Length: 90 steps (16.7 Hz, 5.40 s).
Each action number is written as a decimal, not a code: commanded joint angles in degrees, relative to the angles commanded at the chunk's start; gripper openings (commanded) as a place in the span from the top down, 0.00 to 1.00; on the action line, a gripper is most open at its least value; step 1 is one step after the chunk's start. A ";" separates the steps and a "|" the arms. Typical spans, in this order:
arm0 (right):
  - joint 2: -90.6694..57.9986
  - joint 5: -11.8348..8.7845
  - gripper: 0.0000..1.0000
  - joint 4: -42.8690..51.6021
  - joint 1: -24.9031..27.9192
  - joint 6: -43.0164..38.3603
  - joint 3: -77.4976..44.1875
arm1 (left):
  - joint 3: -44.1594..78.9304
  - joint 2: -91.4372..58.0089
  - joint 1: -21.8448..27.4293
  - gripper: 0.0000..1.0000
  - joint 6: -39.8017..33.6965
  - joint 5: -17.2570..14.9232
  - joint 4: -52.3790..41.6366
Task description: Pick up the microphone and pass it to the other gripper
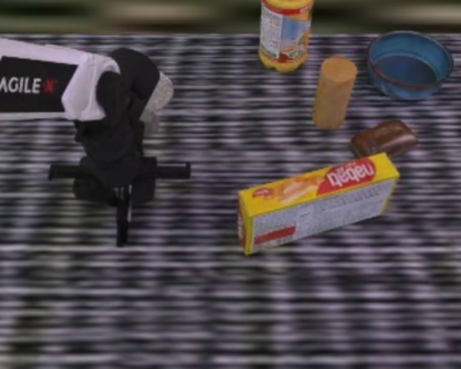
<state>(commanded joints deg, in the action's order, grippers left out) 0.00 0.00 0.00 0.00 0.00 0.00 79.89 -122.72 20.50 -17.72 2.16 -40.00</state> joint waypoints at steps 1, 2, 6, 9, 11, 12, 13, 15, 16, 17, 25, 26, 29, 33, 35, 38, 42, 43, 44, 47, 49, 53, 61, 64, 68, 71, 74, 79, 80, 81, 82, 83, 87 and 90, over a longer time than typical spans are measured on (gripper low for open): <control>0.00 0.00 0.00 0.00 0.00 0.00 0.00 | -0.01 0.01 0.00 1.00 0.02 -0.03 0.06; 0.00 0.00 0.00 0.00 0.00 0.00 0.00 | -0.11 0.12 0.01 1.00 0.18 -0.28 0.68; 0.00 0.00 0.00 0.00 0.00 0.00 0.00 | -1.82 1.64 -0.13 1.00 2.09 -3.53 8.97; 0.00 0.00 0.00 0.00 0.00 0.00 0.00 | -4.91 3.77 -0.52 1.00 4.49 -7.70 20.52; 0.00 0.00 0.00 0.00 0.00 0.00 0.00 | -7.74 5.37 -0.82 1.00 6.42 -11.05 30.34; 0.00 0.00 0.00 0.00 0.00 0.00 0.00 | -9.35 6.26 -0.96 1.00 7.47 -12.84 35.71; 0.00 0.00 0.00 0.00 0.00 0.00 0.00 | -11.05 7.24 -1.11 1.00 8.54 -14.68 41.29; 0.00 0.00 0.00 0.00 0.00 0.00 0.00 | -14.54 9.51 -1.45 1.00 10.70 -18.35 52.64; 0.00 0.00 0.00 0.00 0.00 0.00 0.00 | -16.23 10.78 -1.63 1.00 11.77 -20.13 58.20; 0.00 0.00 0.00 0.00 0.00 0.00 0.00 | -17.80 12.09 -1.80 1.00 12.83 -21.85 63.53; 0.00 0.00 0.00 0.00 0.00 0.00 0.00 | -24.88 20.93 -2.80 1.00 18.68 -30.47 86.16; 0.00 0.00 0.00 0.00 0.00 0.00 0.00 | -24.92 21.01 -2.80 1.00 18.73 -30.53 86.28; 0.00 0.00 0.00 0.00 0.00 0.00 0.00 | -24.64 20.82 -2.47 1.00 18.75 -30.39 86.15; 0.00 0.00 0.00 0.00 0.00 0.00 0.00 | -26.76 24.40 1.53 1.00 18.55 -26.08 85.51; 0.00 0.00 0.00 0.00 0.00 0.00 0.00 | -29.02 28.13 6.01 1.00 18.31 -20.90 84.80; 0.00 0.00 0.00 0.00 0.00 0.00 0.00 | -32.33 34.04 13.17 1.00 17.95 -13.39 83.83; 0.00 0.00 0.00 0.00 0.00 0.00 0.00 | -33.64 36.49 15.64 1.00 17.85 -10.91 83.53; 0.00 0.00 0.00 0.00 0.00 0.00 0.00 | -33.64 36.49 15.64 1.00 17.85 -10.91 83.53; 0.00 0.00 0.00 0.00 0.00 0.00 0.00 | -33.36 36.27 15.42 1.00 17.89 -11.11 83.60; 0.00 0.00 0.00 0.00 0.00 0.00 0.00 | -33.58 36.43 15.58 1.00 17.86 -10.97 83.54; 0.00 0.00 0.00 0.00 0.00 0.00 0.00 | -33.64 36.49 15.64 1.00 17.85 -10.91 83.53; -0.75 0.06 0.00 -0.35 0.67 0.02 -0.65 | -33.64 36.49 15.64 1.00 17.85 -10.91 83.53; -26.54 2.75 0.00 -9.39 17.41 0.58 -17.73 | -33.64 36.49 15.64 1.00 17.85 -10.91 83.53; -40.78 4.09 0.00 -13.61 25.68 0.82 -25.93 | -33.64 36.49 15.64 1.00 17.85 -10.91 83.53; -55.75 5.53 0.00 -18.67 35.41 1.11 -35.61 | -33.64 36.49 15.64 1.00 17.85 -10.91 83.53; -63.84 6.32 0.00 -21.58 40.55 1.31 -40.97 | -33.64 36.49 15.64 1.00 17.85 -10.91 83.53; -67.01 6.67 0.00 -22.92 42.82 1.43 -43.40 | -33.64 36.49 15.64 1.00 17.85 -10.91 83.53; -66.95 6.59 0.00 -22.87 42.59 1.41 -43.35 | -33.64 36.49 15.64 1.00 17.85 -10.91 83.53; -67.71 6.53 0.00 -23.07 42.58 1.42 -44.07 | -33.64 36.49 15.64 1.00 17.85 -10.91 83.53; -69.08 6.46 0.00 -23.41 42.51 1.42 -45.28 | -33.64 36.49 15.64 1.00 17.85 -10.91 83.53; -71.04 6.36 0.00 -23.88 42.41 1.42 -46.88 | -33.64 36.49 15.64 1.00 17.85 -10.91 83.53; -73.62 6.24 0.00 -24.45 42.27 1.42 -48.84 | -33.64 36.49 15.64 1.00 17.85 -10.91 83.53; -85.41 5.51 0.00 -27.00 41.35 1.37 -57.40 | -33.64 36.49 15.64 1.00 17.85 -10.91 83.53; -89.98 5.00 0.00 -27.99 40.79 1.38 -61.27 | -33.64 36.49 15.64 1.00 17.85 -10.91 83.53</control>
<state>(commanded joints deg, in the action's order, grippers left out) -89.98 5.00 -27.99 40.79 1.38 -61.27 46.25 -86.24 36.15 0.12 -8.75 43.53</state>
